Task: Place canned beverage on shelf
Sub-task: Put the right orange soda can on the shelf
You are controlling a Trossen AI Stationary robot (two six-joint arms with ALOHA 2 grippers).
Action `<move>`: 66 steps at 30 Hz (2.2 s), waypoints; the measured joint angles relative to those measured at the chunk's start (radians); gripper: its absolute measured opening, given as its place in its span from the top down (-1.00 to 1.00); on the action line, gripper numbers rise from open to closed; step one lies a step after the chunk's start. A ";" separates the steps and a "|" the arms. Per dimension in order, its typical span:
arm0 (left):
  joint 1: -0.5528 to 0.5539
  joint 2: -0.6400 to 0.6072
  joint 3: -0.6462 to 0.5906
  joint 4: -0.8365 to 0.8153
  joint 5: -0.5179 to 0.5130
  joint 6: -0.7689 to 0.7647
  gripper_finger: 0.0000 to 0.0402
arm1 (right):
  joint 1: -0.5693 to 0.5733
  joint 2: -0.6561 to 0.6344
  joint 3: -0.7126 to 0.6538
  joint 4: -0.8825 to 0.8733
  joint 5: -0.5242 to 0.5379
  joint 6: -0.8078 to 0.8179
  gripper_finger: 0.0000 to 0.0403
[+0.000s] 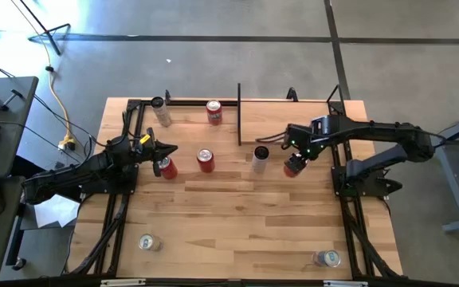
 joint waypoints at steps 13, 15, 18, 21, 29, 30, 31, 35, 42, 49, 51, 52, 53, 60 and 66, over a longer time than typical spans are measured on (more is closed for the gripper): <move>0.000 0.000 0.000 0.000 0.001 -0.009 0.98 | -0.186 0.370 0.594 -0.158 0.126 -0.316 -0.20; 0.000 0.000 0.000 0.000 0.002 -0.009 0.98 | -0.230 0.430 0.671 -0.171 0.127 -0.375 -0.20; 0.000 0.000 0.000 0.000 0.002 -0.009 0.98 | -0.297 0.513 0.777 -0.174 0.127 -0.458 -0.20; 0.000 0.000 0.000 0.000 0.002 -0.009 0.98 | -0.356 0.596 0.868 -0.175 0.122 -0.522 -0.20; 0.000 0.000 0.000 0.000 0.002 -0.009 0.98 | -0.455 0.779 1.044 -0.173 0.047 -0.622 -0.20; 0.000 0.000 0.000 0.000 0.002 -0.009 0.98 | -0.462 0.795 1.056 -0.172 0.041 -0.631 -0.20; 0.000 0.000 0.000 0.000 0.002 -0.009 0.98 | -0.468 0.808 1.064 -0.171 0.039 -0.638 -0.20; 0.000 0.000 0.000 0.000 0.002 -0.009 0.98 | -0.490 0.849 1.082 -0.151 0.027 -0.647 -0.20; 0.000 0.000 0.000 0.000 0.002 -0.008 0.98 | -0.518 0.893 1.082 -0.118 0.009 -0.663 -0.20; 0.000 0.000 0.000 0.000 0.002 -0.008 0.98 | -0.528 0.904 1.080 -0.062 0.002 -0.685 -0.20; 0.000 0.000 0.000 0.000 0.002 -0.008 0.98 | -0.528 0.904 1.080 -0.054 0.002 -0.686 -0.20; 0.000 0.000 0.000 0.000 0.002 -0.008 0.98 | -0.528 0.904 1.080 -0.052 0.002 -0.687 -0.20; 0.000 0.000 0.000 0.000 0.002 -0.009 0.98 | -0.528 0.904 1.079 -0.052 0.002 -0.691 -0.20; 0.000 0.000 0.000 0.000 0.002 -0.009 0.98 | -0.525 0.904 1.078 -0.046 0.002 -0.711 -0.24; 0.000 0.000 0.000 0.000 0.002 -0.009 0.98 | -0.516 0.904 1.079 -0.023 0.003 -0.736 -0.43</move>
